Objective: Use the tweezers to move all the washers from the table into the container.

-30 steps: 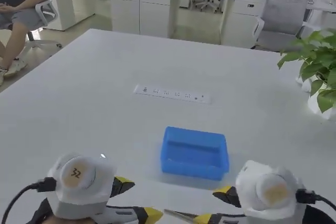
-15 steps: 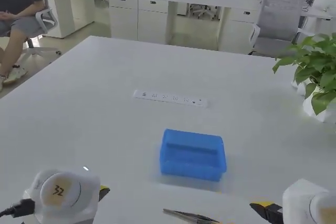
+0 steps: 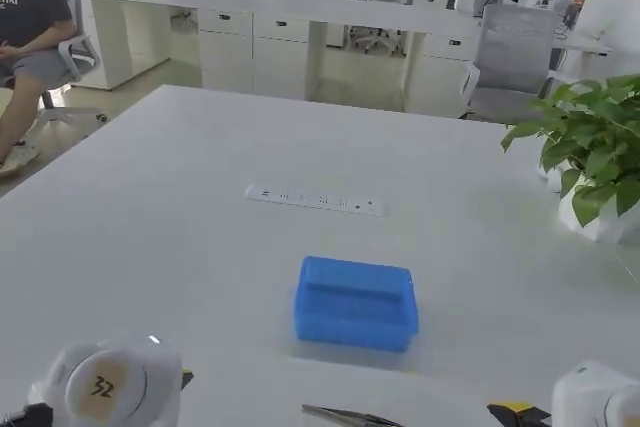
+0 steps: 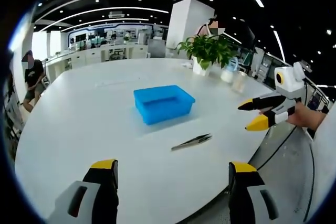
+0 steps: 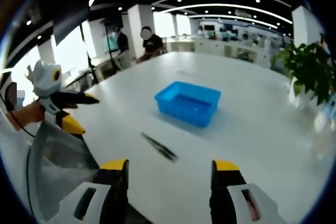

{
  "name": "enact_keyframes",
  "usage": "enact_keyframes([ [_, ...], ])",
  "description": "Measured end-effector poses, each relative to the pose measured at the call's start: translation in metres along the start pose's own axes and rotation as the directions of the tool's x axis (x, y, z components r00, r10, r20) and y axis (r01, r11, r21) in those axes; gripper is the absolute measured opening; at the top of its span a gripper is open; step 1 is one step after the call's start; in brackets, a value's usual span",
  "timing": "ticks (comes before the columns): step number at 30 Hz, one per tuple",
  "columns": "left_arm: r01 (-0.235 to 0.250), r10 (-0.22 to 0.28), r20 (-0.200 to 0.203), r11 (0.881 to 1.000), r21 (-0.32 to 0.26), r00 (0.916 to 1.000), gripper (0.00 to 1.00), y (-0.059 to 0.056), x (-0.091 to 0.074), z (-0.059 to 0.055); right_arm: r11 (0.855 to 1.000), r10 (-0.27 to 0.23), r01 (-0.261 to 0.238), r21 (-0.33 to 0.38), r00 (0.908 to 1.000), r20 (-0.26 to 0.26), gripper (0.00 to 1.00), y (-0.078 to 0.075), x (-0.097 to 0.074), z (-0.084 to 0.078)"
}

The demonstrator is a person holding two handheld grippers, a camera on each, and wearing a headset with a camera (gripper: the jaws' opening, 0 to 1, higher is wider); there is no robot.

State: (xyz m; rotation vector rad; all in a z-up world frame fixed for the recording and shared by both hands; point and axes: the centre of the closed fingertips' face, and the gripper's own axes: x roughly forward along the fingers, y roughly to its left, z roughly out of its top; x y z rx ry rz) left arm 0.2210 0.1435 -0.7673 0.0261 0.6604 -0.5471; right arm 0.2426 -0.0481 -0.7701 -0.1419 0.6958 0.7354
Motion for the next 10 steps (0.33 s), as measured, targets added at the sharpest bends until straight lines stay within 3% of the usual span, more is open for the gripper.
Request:
enact_keyframes([
  [10,-0.013,0.013,0.001,1.0,0.023,0.9999,0.9,0.0046,-0.0025,0.0026,1.0,-0.005,0.005,0.011,0.9999,-0.012,0.62,-0.0004,0.0008,-0.0046],
])
